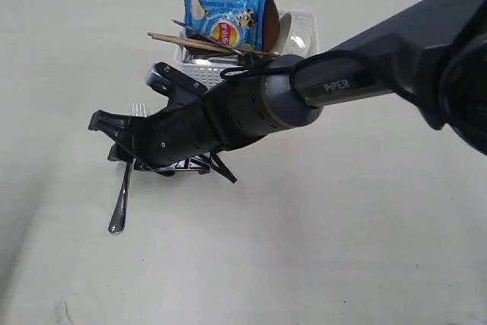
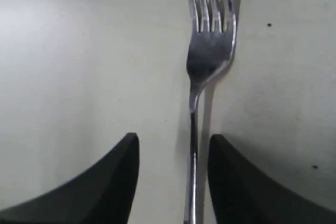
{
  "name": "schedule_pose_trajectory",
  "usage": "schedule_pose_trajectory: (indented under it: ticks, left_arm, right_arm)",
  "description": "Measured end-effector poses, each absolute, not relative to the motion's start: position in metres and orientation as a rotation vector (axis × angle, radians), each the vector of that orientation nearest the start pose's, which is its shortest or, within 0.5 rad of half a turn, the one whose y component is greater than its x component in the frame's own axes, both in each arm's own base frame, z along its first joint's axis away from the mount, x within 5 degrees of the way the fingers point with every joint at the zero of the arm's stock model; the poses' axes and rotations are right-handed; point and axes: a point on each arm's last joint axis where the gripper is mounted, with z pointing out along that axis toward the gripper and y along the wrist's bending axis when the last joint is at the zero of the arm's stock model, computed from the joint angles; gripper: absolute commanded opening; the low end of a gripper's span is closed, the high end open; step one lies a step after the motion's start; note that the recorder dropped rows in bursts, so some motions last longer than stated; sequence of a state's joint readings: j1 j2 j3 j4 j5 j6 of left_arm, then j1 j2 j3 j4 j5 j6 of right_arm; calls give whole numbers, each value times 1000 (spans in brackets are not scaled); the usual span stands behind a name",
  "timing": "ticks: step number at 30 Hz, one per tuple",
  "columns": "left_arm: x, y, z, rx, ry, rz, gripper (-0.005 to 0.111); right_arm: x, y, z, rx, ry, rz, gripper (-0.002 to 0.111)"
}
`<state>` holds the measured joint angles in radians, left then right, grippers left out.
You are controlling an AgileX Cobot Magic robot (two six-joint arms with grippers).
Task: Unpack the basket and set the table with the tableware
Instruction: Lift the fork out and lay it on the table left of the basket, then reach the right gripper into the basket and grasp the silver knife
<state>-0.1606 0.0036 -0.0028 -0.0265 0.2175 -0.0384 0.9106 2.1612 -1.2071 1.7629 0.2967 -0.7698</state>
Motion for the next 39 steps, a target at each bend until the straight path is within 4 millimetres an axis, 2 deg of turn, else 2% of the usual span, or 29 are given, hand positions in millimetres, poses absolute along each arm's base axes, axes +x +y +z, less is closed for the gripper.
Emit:
schedule_pose_trajectory:
  ticks: [4, 8, 9, 13, 17, 19, 23, 26, 33, 36, 39]
  left_arm:
    - [55, -9, 194, 86, 1703, -173, 0]
    - [55, -9, 194, 86, 1703, -173, 0]
    - [55, -9, 194, 86, 1703, -173, 0]
    - [55, -9, 194, 86, 1703, -173, 0]
    - [55, -9, 194, 86, 1703, -173, 0]
    - [55, -9, 194, 86, 1703, -173, 0]
    - [55, -9, 194, 86, 1703, -173, 0]
    - [55, -9, 194, 86, 1703, -173, 0]
    - [55, -9, 194, 86, 1703, -173, 0]
    - [55, -9, 194, 86, 1703, -173, 0]
    - [55, -9, 194, 86, 1703, -173, 0]
  right_arm:
    - [244, 350, 110, -128, 2679, 1104, 42]
    - [255, 337, 152, -289, 2570, 1140, 41]
    - [259, 330, 168, -344, 2526, 1148, 39]
    - [270, 303, 212, -527, 2403, 1106, 23]
    - [284, 267, 240, -723, 2296, 911, 0]
    - [289, 252, 249, -797, 2255, 808, -1]
    - [300, 226, 258, -887, 2221, 645, -1]
    - [309, 216, 264, -946, 2217, 551, -1]
    - [342, 222, 286, -1082, 2214, 327, 0]
    - [361, 230, 278, -1129, 2263, 273, 0]
    - [380, 241, 261, -1180, 2311, 245, 2]
